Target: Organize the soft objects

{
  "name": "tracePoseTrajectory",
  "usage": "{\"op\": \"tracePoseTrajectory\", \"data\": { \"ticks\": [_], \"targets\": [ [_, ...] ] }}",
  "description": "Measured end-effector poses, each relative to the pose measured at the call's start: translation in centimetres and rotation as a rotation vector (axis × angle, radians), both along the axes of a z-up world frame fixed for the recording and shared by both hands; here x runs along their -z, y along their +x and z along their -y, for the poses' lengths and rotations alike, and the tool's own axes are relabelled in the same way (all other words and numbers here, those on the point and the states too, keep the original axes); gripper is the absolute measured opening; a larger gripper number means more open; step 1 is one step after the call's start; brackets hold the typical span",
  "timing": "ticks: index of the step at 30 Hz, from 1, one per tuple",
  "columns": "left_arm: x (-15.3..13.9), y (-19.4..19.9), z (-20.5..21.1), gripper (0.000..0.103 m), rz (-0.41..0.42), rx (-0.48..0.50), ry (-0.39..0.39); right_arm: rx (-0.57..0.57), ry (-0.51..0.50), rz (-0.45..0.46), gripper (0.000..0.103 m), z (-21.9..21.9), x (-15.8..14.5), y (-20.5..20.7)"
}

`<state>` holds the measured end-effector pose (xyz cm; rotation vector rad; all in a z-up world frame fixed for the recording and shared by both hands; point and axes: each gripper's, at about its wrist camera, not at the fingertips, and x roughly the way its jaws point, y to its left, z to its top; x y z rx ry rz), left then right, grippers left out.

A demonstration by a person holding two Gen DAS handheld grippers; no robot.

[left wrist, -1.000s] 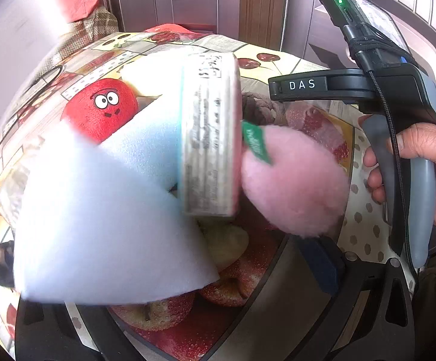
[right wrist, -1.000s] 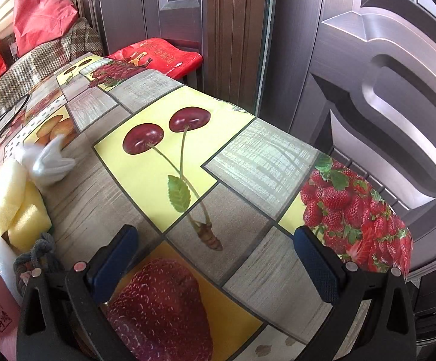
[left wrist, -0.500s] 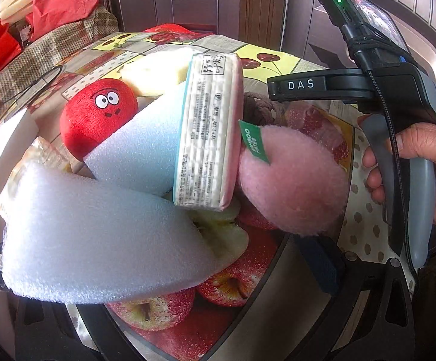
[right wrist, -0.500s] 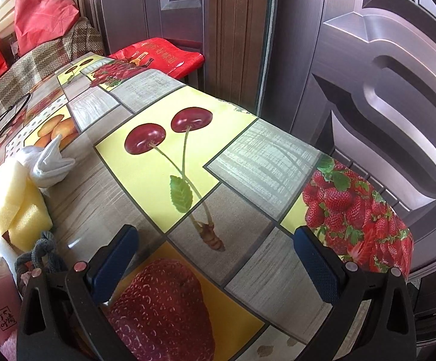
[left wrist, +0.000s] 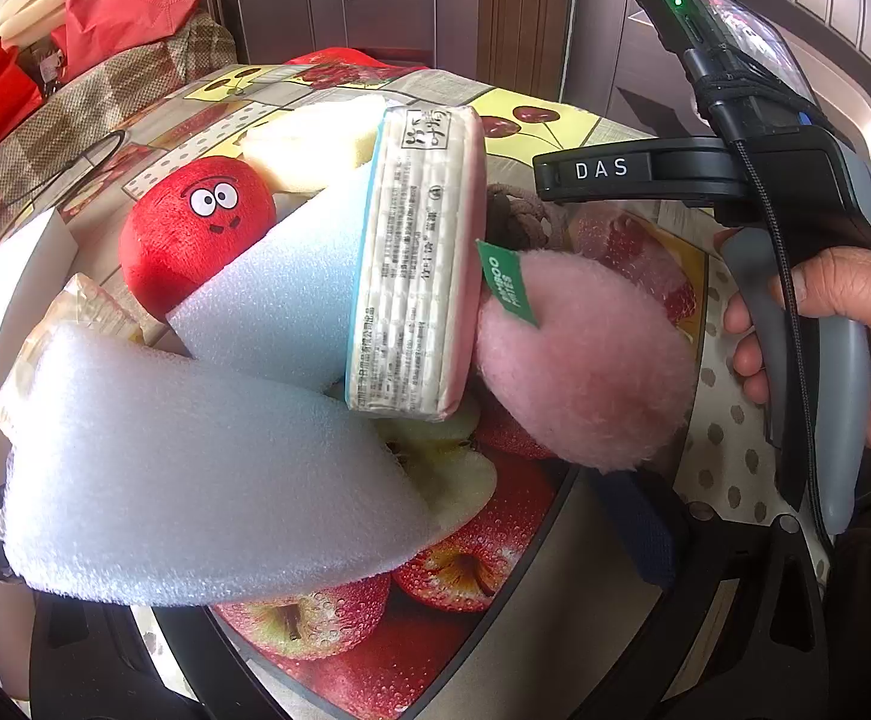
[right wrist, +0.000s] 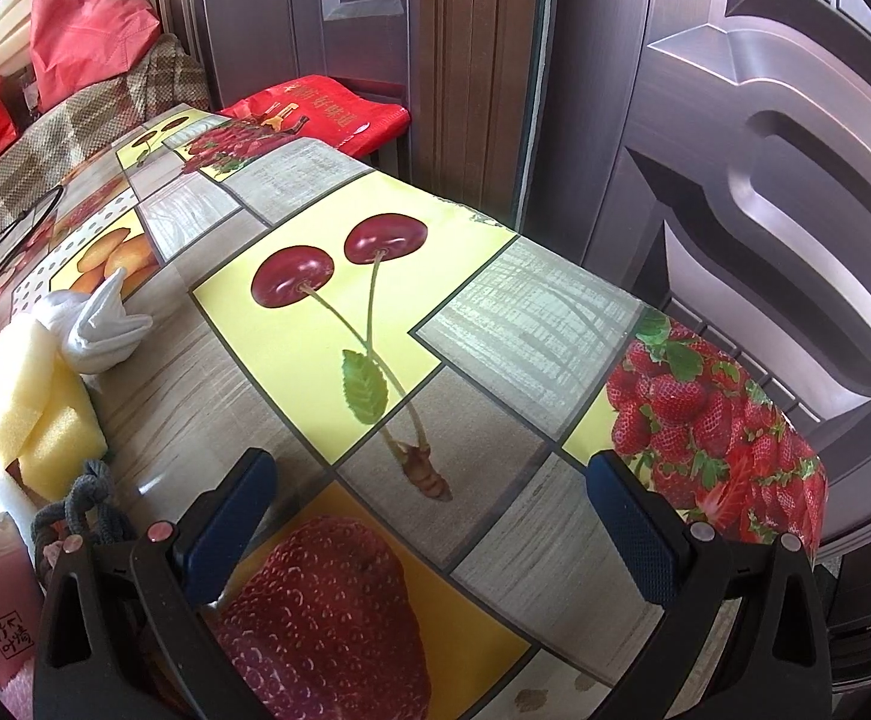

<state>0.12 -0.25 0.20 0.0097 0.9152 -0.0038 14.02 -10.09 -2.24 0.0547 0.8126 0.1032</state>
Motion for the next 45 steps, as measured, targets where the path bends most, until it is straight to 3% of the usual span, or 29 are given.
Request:
{"op": "tracePoseTrajectory", "data": {
  "ticks": [9,13,16,20,25,27,30,33,36,39,42,45],
  "targets": [
    [0.1,0.1,-0.1,0.102,-0.002,0.001,-0.004,-0.061,0.016,0.002,0.103,0.1,-0.4,0.0],
    [-0.4,-0.3,0.1,0.102,-0.061,0.053,-0.035,-0.072,0.072,0.007,0.103,1.9,-1.4,-0.6],
    [-2.9,-2.3,-1.1,0.102,0.004,0.034,-0.139,-0.097,0.133,0.034,0.103,3.5,-2.9,-1.4],
    [-6.7,-5.8,-4.6,0.102,0.107,-0.075,-0.217,-0.275,0.278,0.072,0.103,4.2,-5.1,-3.0],
    [-8.5,-9.1,-9.2,0.103,0.108,-0.238,-0.227,-0.532,0.179,0.062,0.103,0.6,-5.5,-6.4],
    [-8.2,-10.1,-10.1,0.103,0.086,-0.265,-0.203,-0.67,0.135,0.019,0.103,-1.7,-4.9,-8.1],
    [-7.2,-11.0,-10.6,0.103,0.045,-0.287,-0.196,-0.789,0.071,-0.004,0.103,-4.1,-3.8,-10.0],
    [-6.4,-11.4,-10.6,0.103,0.026,-0.295,-0.214,-0.843,0.028,-0.036,0.101,-6.2,-2.7,-10.2],
    [-5.8,-11.1,-9.6,0.103,0.013,-0.261,-0.2,-0.892,0.013,-0.058,0.089,-8.0,-2.0,-9.8],
    [-5.0,-10.1,-7.8,0.103,-0.014,-0.194,-0.178,-0.909,-0.029,-0.088,0.07,-9.1,-1.2,-10.2],
    [-3.9,-8.4,-6.3,0.102,-0.061,-0.171,-0.201,-0.913,-0.018,-0.089,0.065,-8.4,-1.2,-10.7],
    [-3.0,-6.5,-6.1,0.102,-0.107,-0.212,-0.263,-0.892,-0.018,-0.089,0.065,-7.0,-1.4,-10.9]
  ]
}}
